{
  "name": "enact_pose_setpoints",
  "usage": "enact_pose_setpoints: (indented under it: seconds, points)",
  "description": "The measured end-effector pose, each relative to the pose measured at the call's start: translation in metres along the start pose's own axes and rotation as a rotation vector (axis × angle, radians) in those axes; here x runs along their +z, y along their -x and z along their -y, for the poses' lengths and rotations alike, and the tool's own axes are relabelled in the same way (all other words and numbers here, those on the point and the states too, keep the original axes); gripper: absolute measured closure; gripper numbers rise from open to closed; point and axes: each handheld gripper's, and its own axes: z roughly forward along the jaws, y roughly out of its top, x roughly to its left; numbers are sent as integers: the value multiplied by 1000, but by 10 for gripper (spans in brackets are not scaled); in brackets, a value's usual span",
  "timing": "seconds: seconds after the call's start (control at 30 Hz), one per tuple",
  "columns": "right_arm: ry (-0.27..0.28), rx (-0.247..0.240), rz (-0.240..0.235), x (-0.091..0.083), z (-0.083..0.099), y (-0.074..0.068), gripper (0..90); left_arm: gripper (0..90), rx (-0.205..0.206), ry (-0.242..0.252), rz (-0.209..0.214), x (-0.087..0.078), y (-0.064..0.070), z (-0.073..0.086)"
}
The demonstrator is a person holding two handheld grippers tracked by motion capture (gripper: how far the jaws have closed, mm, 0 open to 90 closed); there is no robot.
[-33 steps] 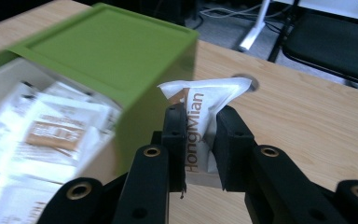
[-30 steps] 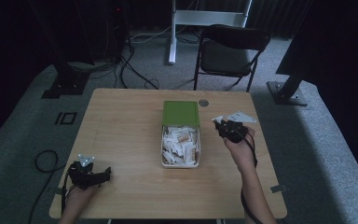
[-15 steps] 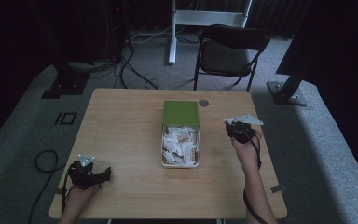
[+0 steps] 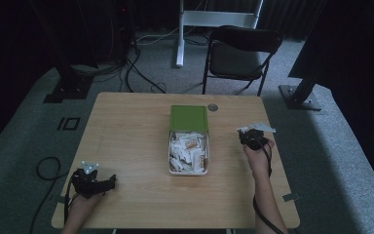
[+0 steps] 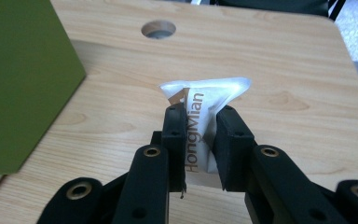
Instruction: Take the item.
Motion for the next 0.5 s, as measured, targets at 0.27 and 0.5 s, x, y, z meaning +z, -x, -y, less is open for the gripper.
enact_pose_setpoints:
  seconds: [0.27,0.5]
  points:
    - [-13,19,10,15,7,2,755,21,0,0,0,0,0,0]
    - [-34,40,23,31,13,2,756,21,0,0,0,0,0,0]
